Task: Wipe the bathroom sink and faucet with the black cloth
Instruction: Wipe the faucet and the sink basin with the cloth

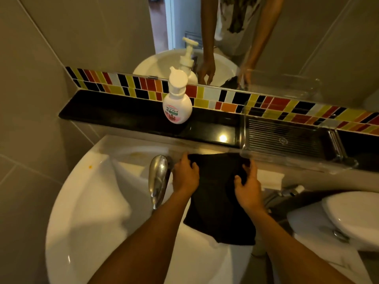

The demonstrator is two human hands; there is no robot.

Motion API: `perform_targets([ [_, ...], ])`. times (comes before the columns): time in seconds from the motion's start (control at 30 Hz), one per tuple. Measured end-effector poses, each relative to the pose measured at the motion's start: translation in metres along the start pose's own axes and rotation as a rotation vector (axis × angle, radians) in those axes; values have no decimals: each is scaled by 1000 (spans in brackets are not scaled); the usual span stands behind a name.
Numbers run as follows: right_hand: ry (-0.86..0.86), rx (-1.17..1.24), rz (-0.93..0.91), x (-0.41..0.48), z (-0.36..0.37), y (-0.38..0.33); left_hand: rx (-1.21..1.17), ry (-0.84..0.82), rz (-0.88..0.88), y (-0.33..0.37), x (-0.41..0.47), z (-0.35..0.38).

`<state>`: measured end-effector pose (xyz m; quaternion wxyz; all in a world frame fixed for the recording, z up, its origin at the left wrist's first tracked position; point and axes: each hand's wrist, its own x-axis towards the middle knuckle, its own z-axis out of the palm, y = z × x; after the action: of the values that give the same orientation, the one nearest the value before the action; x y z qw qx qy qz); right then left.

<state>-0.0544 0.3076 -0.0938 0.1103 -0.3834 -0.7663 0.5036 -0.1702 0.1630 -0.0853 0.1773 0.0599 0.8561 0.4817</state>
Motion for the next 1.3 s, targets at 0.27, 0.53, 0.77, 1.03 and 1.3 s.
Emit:
perform_targets([
  [0.27,-170,-558,-208,-14,22,9,221,-225,287,-33,-37,-18],
  [0.53,-271,-783,-348,1,50,-3,545,-58,766,-44,-76,-48],
  [0.77,-163,-943,-312,26,72,0,462,12,739,-42,-91,-81],
  [1.03,-112,-1091,-395,25,92,9,309,339,660,-22,-43,-116],
  [1.3,-57,-1110,-507,38,112,10,693,192,540,-43,67,-151],
])
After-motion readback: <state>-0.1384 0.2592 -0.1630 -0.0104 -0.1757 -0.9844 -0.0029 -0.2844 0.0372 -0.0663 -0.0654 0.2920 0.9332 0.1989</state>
